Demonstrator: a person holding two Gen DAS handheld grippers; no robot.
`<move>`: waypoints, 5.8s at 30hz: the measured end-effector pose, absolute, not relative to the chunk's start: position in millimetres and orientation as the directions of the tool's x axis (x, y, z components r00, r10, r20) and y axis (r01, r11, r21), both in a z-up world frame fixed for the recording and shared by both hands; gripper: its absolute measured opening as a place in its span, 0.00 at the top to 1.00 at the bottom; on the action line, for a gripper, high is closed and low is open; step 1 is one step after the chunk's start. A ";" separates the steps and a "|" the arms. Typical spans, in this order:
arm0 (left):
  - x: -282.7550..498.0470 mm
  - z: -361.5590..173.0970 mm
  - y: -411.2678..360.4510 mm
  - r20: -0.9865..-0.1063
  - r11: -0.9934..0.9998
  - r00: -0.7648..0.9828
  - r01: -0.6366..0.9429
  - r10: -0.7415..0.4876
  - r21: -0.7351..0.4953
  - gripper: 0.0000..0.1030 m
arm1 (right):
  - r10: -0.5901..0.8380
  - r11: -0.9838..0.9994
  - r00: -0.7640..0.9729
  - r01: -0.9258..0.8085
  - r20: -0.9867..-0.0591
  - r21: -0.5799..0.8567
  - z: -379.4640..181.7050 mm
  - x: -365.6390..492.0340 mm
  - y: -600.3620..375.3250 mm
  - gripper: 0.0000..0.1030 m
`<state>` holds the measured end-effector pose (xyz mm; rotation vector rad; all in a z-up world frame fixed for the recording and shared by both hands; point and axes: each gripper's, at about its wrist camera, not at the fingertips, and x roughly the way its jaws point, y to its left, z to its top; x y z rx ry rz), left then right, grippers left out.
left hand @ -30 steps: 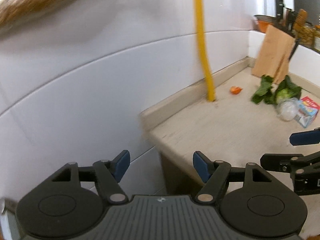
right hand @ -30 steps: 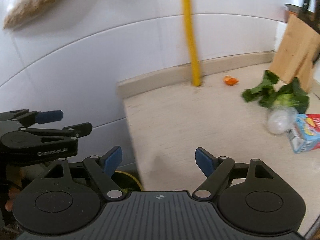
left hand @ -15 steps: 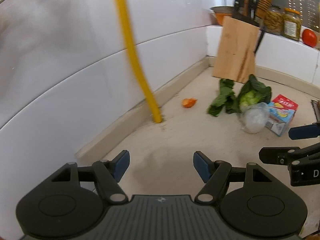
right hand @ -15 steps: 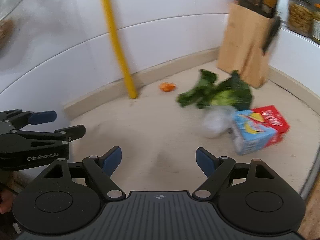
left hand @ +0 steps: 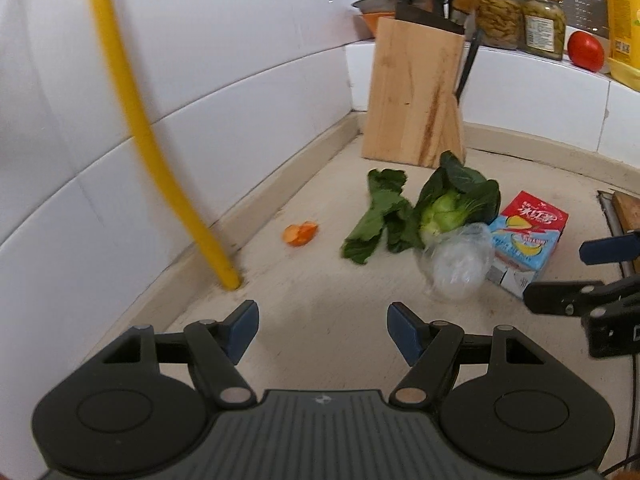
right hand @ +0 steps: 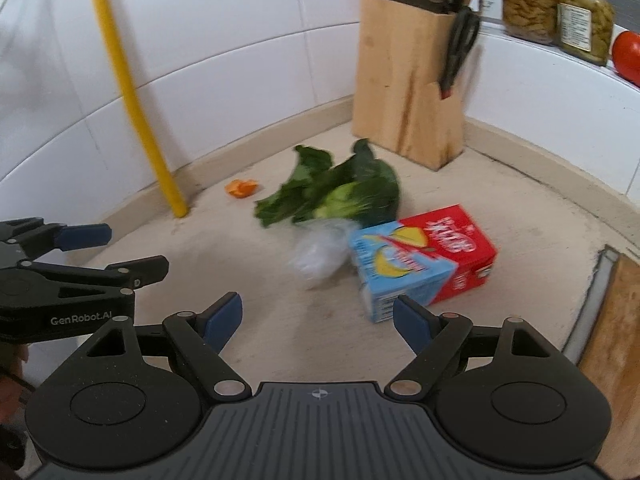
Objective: Collect trash
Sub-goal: 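Close the left tool on the dark green leafy vegetable while the right tool grasps the bok choy, then carry both green vegetables in both tools toward the black bin, then open both tools over the black bin, dropping the greens, then move both open tools back toward the Ice Tea carton and plastic bag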
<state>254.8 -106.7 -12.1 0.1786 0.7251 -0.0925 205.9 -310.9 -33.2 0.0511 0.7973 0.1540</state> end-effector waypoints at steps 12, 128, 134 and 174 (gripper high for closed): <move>326.9 -25.3 -113.7 -0.657 0.963 0.741 0.255 -0.137 0.087 0.36 | 0.086 0.996 0.698 -0.052 -0.711 0.069 -38.8 247.3 -357.6 0.15; 96.7 -28.1 94.7 -0.743 0.994 0.660 -0.063 0.108 0.089 0.53 | 0.617 0.711 0.235 -0.576 -0.751 0.404 -39.1 179.3 -42.2 0.52; 114.9 -16.2 74.9 -0.718 0.993 0.690 -0.012 0.092 0.115 0.45 | 0.605 0.737 0.315 -0.568 -0.731 0.366 -20.1 183.6 -65.0 0.37; 256.3 10.5 -145.5 -0.693 0.954 0.718 0.252 -0.070 0.165 0.23 | 0.313 0.950 0.644 -0.203 -0.698 0.238 5.3 231.4 -309.7 0.14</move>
